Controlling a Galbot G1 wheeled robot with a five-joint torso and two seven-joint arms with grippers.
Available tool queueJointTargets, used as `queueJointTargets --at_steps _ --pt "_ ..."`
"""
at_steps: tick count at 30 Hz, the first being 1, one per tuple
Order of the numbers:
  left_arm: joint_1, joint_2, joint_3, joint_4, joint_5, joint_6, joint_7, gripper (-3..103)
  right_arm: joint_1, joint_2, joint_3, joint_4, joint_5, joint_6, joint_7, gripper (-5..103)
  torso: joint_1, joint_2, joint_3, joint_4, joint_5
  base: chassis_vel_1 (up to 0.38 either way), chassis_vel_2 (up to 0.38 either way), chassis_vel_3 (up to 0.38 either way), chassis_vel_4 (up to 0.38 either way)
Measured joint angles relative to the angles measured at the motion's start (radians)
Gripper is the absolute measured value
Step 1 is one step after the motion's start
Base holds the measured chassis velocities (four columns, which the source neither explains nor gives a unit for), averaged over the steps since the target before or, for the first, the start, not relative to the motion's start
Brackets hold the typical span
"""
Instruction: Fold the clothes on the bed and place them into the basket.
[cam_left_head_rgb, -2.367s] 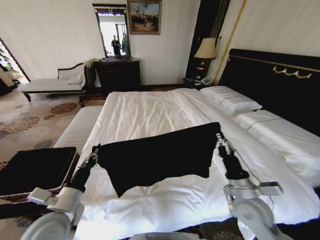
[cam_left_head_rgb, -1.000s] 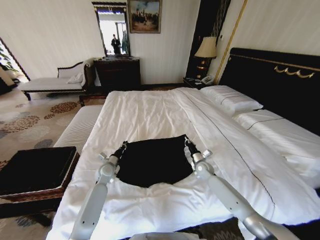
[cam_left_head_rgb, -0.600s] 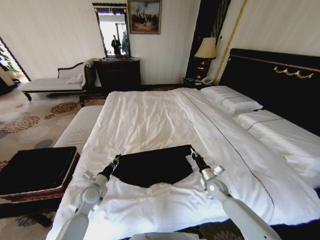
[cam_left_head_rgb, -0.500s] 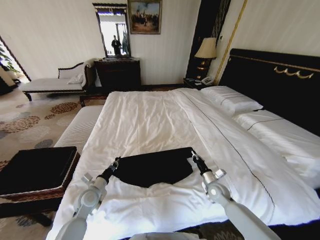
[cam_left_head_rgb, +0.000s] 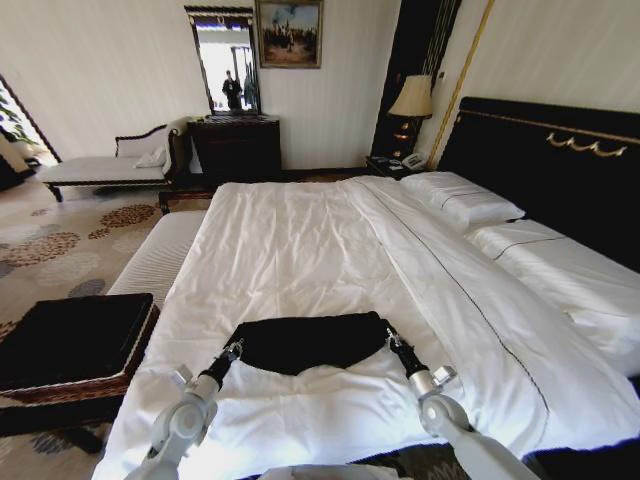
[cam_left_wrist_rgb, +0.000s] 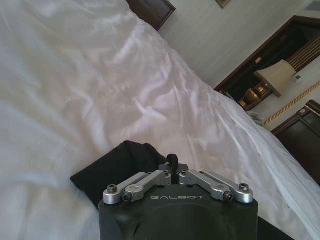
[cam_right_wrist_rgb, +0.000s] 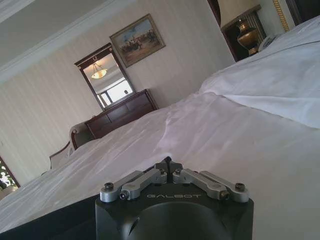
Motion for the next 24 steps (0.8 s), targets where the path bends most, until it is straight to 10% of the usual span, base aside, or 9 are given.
queueJointTargets --at_steps 12,24 --pt "-0.379 0.012 0.069 0.261 -0.087 0.002 -0.020 1 0.320 0.047 -0.123 -0.214 0.052 -0.022 0.001 0 0.000 0.000 0.000 -0.0001 -0.0001 0.000 0.000 0.000 0.000" --pt "-0.504 -0.011 0.102 0.393 -0.070 -0.042 0.016 1 0.485 0.151 -0.160 -0.423 0.041 0.004 -0.077 0 0.000 0.000 0.000 0.0001 -0.0002 0.000 0.000 0.000 0.000"
